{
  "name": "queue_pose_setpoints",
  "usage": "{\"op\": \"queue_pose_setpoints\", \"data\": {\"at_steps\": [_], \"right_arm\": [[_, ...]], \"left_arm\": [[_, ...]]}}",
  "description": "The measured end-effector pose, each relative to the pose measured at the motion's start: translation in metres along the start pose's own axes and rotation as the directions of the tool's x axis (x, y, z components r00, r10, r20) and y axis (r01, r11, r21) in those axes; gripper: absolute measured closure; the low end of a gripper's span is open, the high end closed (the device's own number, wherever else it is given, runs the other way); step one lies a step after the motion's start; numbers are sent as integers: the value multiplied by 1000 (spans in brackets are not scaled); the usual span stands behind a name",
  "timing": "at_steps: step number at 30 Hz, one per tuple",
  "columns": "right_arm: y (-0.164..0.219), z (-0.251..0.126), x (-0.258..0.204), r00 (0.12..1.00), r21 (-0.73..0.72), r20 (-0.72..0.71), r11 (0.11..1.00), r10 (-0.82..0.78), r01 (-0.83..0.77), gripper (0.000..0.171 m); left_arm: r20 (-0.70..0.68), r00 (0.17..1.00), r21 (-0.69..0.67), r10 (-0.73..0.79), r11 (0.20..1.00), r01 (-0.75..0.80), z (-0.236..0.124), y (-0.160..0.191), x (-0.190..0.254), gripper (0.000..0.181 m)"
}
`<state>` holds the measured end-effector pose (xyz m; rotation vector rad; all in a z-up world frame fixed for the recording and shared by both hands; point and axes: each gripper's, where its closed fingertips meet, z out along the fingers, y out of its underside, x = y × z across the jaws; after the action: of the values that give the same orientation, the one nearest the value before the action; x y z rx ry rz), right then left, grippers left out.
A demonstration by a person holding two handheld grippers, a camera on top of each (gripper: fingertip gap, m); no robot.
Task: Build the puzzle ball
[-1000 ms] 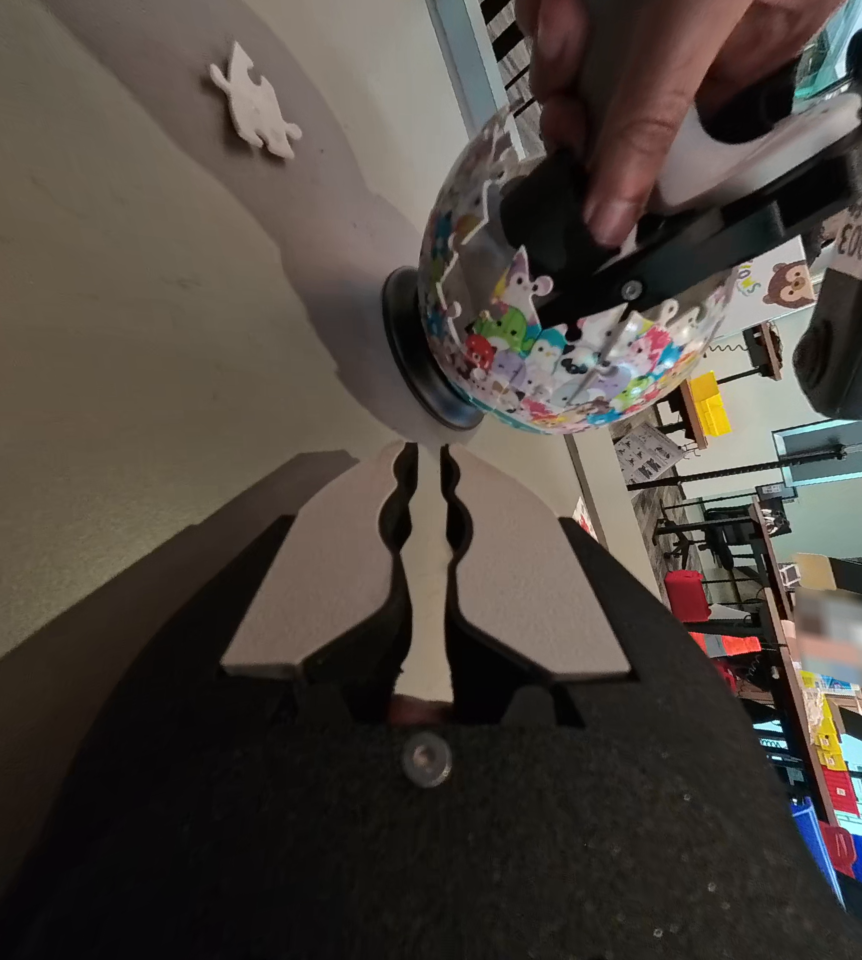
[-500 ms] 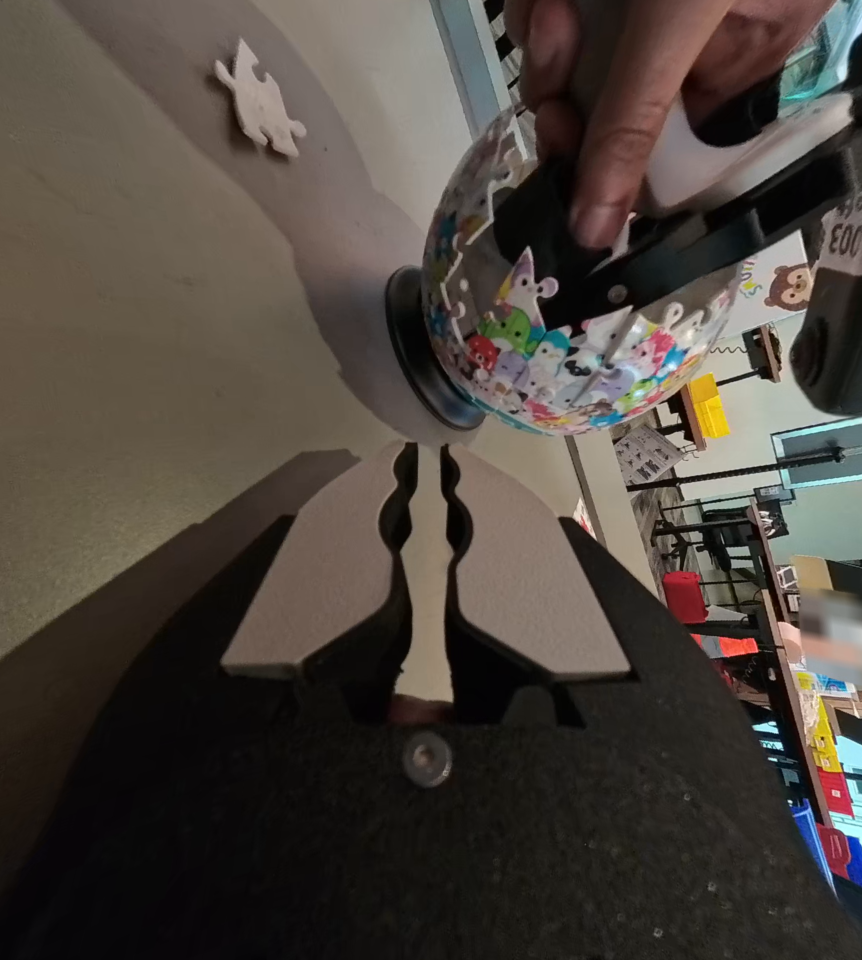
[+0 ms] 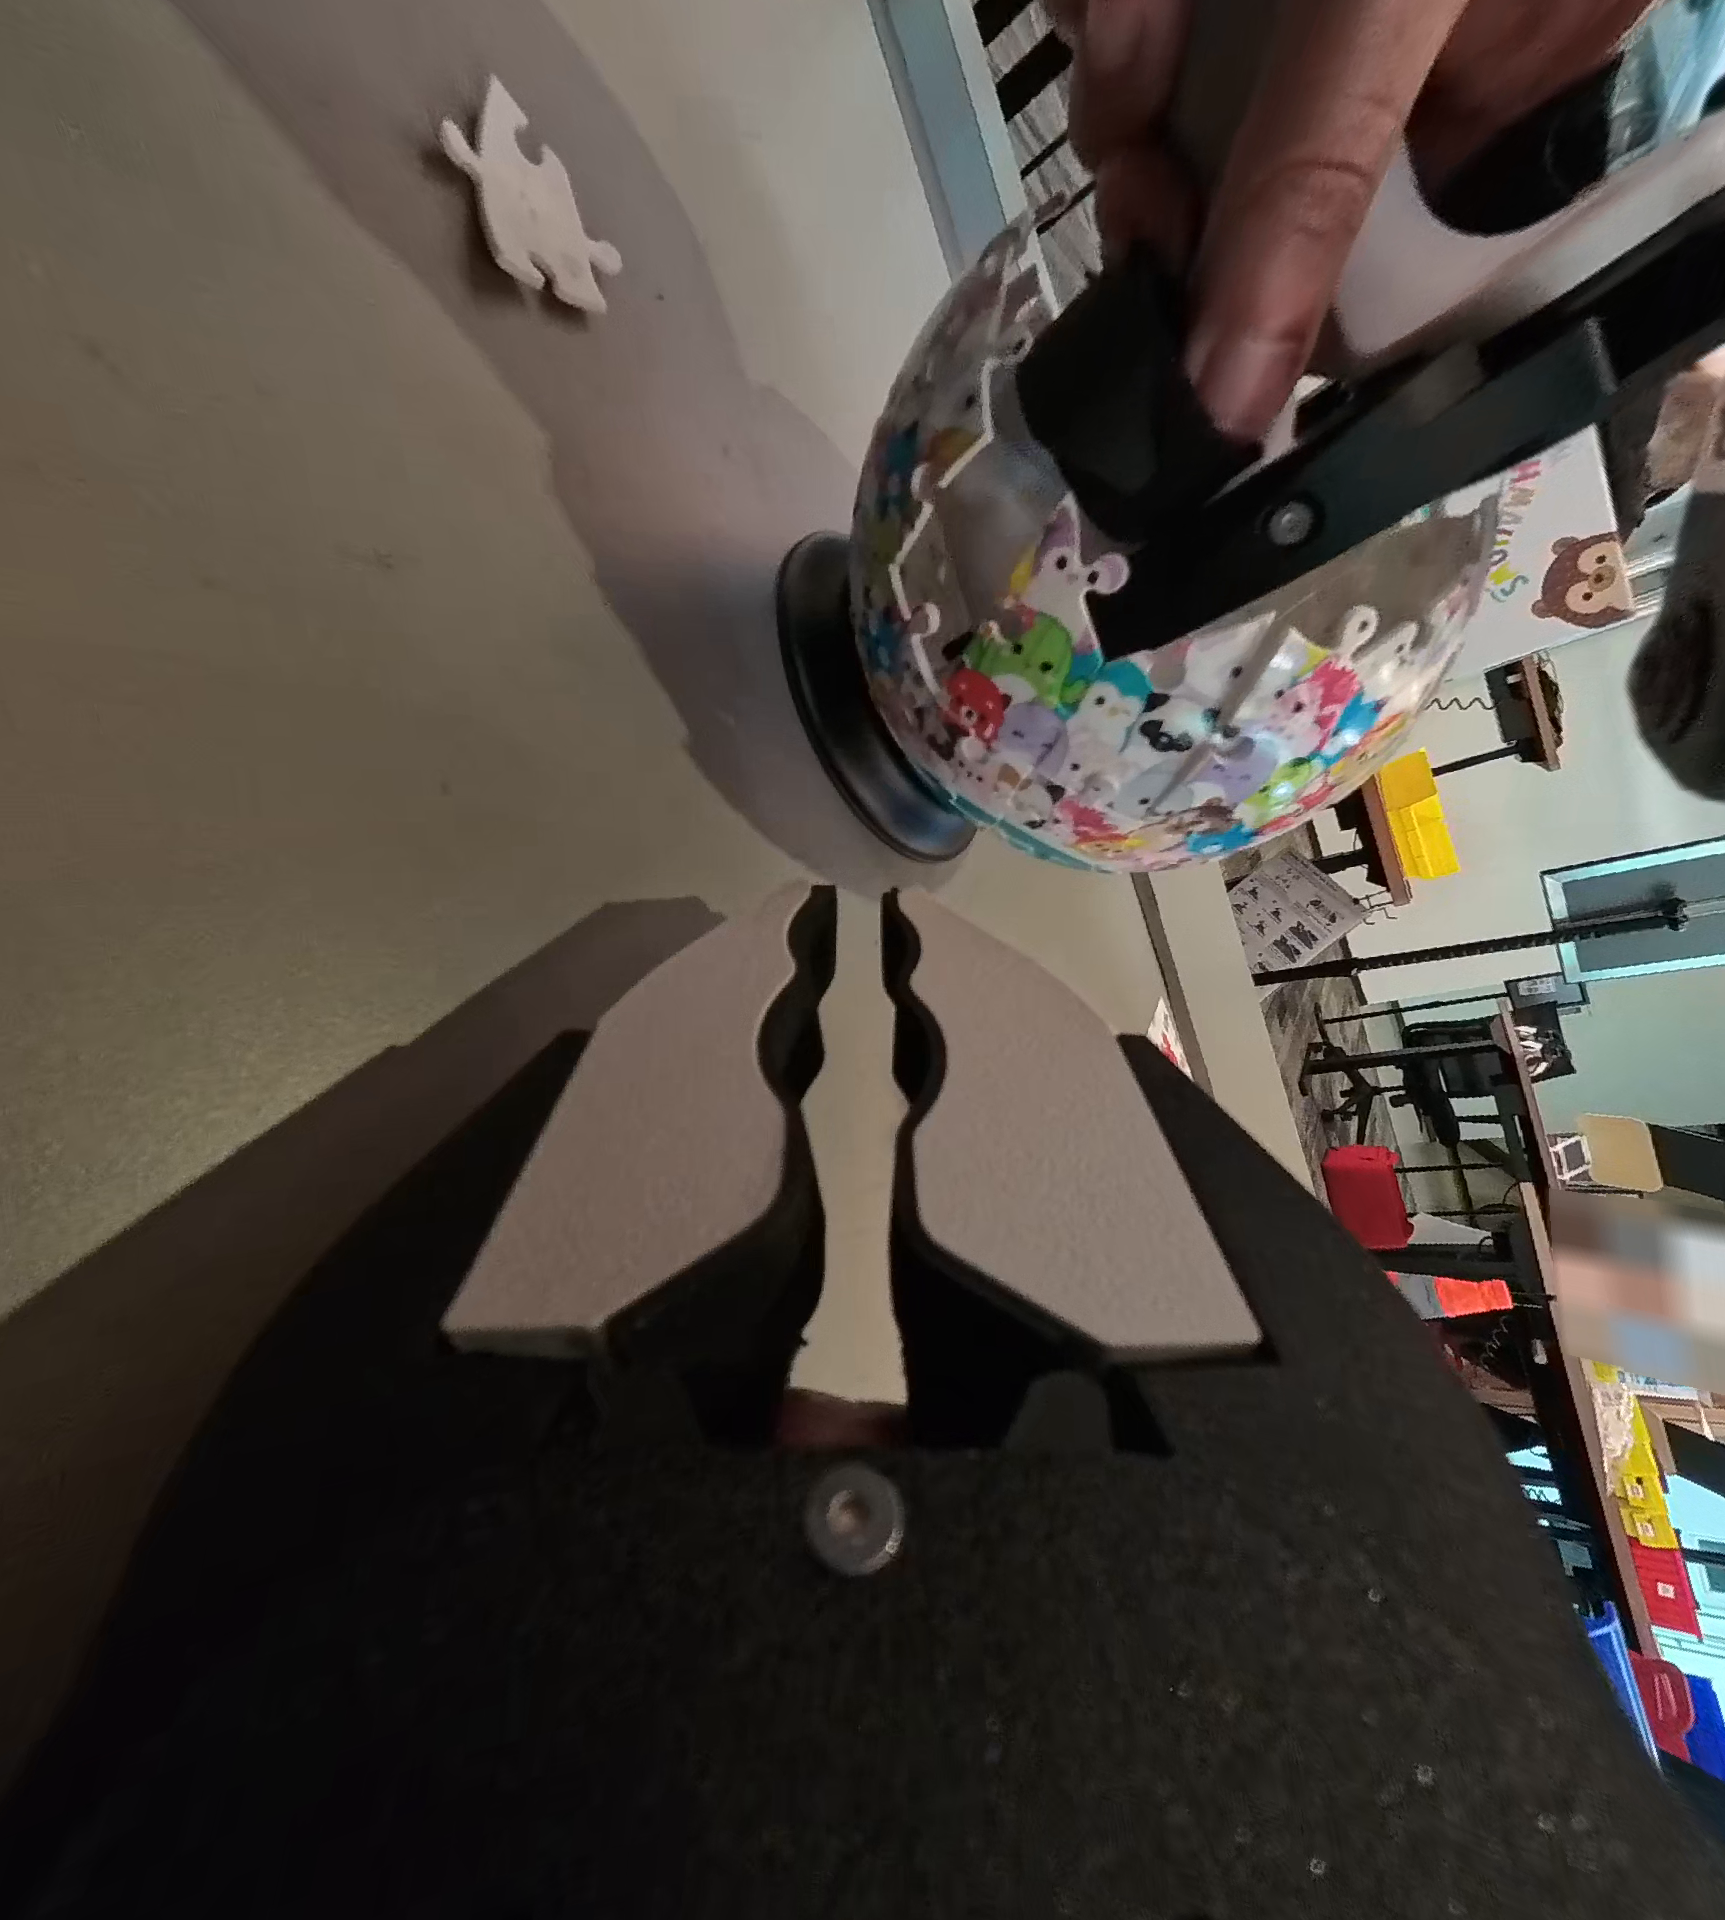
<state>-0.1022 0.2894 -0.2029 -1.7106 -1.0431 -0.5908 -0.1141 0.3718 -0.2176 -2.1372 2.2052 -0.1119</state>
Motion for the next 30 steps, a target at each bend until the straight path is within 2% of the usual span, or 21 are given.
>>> {"op": "queue_pose_setpoints", "data": {"at_steps": [1, 4, 10, 12, 13, 14, 22, 30], "right_arm": [[0, 0, 0, 1000, 0, 0, 1000, -1, 1, 163], [0, 0, 0, 1000, 0, 1, 1000, -3, 3, 163], [0, 0, -1, 1000, 0, 3, 1000, -7, 7, 163], [0, 0, -1, 1000, 0, 3, 1000, -7, 7, 163], [0, 0, -1, 1000, 0, 3, 1000, -8, 8, 163], [0, 0, -1, 1000, 0, 3, 1000, -8, 8, 163], [0, 0, -1, 1000, 0, 4, 1000, -12, 12, 163], [0, 0, -1, 1000, -1, 5, 1000, -12, 12, 163]], "left_arm": [[-2, 1000, -10, 3, 1000, -3, 1, 0, 0, 25], [-10, 1000, -29, 5, 1000, -5, 2, 0, 1, 63], [-133, 991, -61, -32, 998, 24, 3, 0, 12, 112], [-156, 987, -68, -43, 997, 33, 3, 0, 13, 107], [-138, 990, -71, -39, 997, 29, 4, 0, 10, 117], [-116, 993, -70, -26, 997, 18, 5, 0, 8, 117], [-119, 993, -64, -5, 998, -3, 4, 0, 11, 107], [-20, 999, -18, 38, 999, -38, 2, -4, 0, 80]]}}
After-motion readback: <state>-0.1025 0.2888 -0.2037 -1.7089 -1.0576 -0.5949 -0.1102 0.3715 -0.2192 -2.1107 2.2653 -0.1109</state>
